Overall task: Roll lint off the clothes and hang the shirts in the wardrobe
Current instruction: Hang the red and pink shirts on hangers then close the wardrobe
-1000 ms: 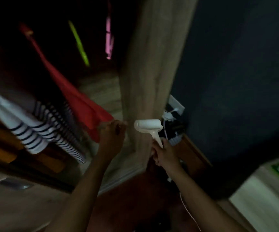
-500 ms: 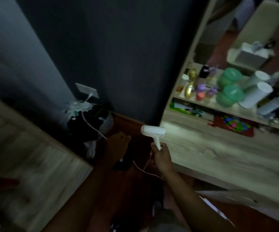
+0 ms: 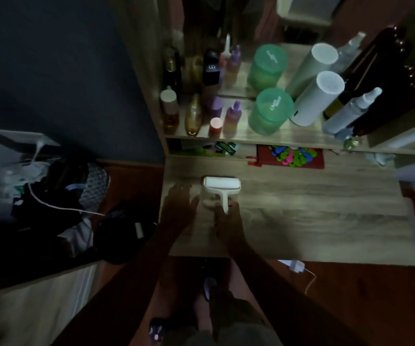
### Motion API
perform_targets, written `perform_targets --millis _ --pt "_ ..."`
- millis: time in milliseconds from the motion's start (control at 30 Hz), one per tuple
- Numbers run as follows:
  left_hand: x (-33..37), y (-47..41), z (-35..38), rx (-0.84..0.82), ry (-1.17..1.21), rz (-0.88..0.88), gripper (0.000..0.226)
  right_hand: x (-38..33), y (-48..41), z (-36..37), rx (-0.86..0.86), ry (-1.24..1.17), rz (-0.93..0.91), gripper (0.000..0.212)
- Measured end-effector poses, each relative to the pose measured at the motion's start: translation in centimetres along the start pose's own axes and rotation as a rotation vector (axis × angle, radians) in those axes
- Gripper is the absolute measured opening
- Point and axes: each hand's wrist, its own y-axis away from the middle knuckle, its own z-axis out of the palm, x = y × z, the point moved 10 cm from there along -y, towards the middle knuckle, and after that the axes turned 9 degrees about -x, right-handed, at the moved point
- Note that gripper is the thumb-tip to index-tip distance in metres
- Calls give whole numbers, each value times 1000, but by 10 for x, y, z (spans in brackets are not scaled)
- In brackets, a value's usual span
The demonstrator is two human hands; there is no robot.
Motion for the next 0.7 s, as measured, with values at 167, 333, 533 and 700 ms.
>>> perform_targets --millis 167,333,533,700 --pt "13 -26 0 -30 -94 33 66 0 -16 -16 37 61 -6 25" --pt "11 -29 2 -53 -141 17 68 -14 -27 -21 58 94 -32 24" --pt "9 -32 8 -84 -163 14 75 -20 -40 -23 95 285 -58 24" --pt "12 -32 10 -101 -146 -2 76 -20 -49 -24 73 287 -55 26"
